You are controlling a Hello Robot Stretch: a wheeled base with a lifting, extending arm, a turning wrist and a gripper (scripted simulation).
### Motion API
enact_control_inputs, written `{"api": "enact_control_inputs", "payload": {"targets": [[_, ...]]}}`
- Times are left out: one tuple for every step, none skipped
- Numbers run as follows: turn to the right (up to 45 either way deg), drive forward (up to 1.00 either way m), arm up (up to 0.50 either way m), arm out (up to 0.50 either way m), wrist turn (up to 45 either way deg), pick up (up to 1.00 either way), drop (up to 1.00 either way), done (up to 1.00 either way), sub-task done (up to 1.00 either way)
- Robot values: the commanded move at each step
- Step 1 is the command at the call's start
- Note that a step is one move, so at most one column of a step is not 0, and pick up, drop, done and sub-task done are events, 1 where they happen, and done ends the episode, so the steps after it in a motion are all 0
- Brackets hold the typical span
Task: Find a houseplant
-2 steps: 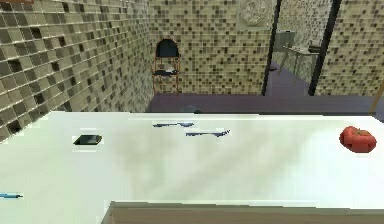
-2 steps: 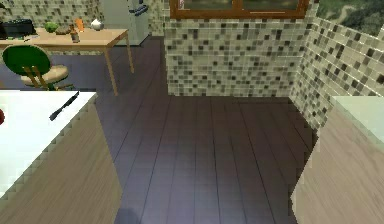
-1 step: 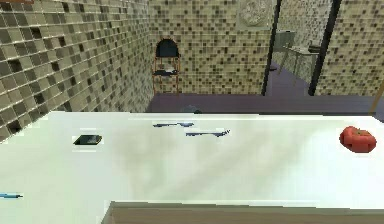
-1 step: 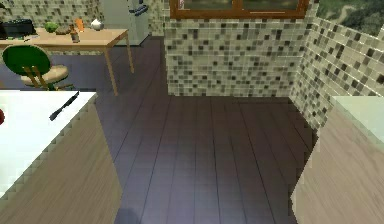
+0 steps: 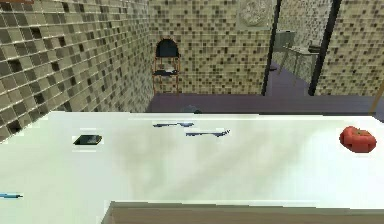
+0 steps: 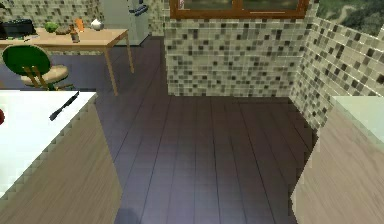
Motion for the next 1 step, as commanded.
{"api": "enact_control_inputs", "payload": {"targets": [[-45.0, 0.0, 0.0, 0.0, 0.0, 0.0, 0.0, 0.0, 0.0]]}}
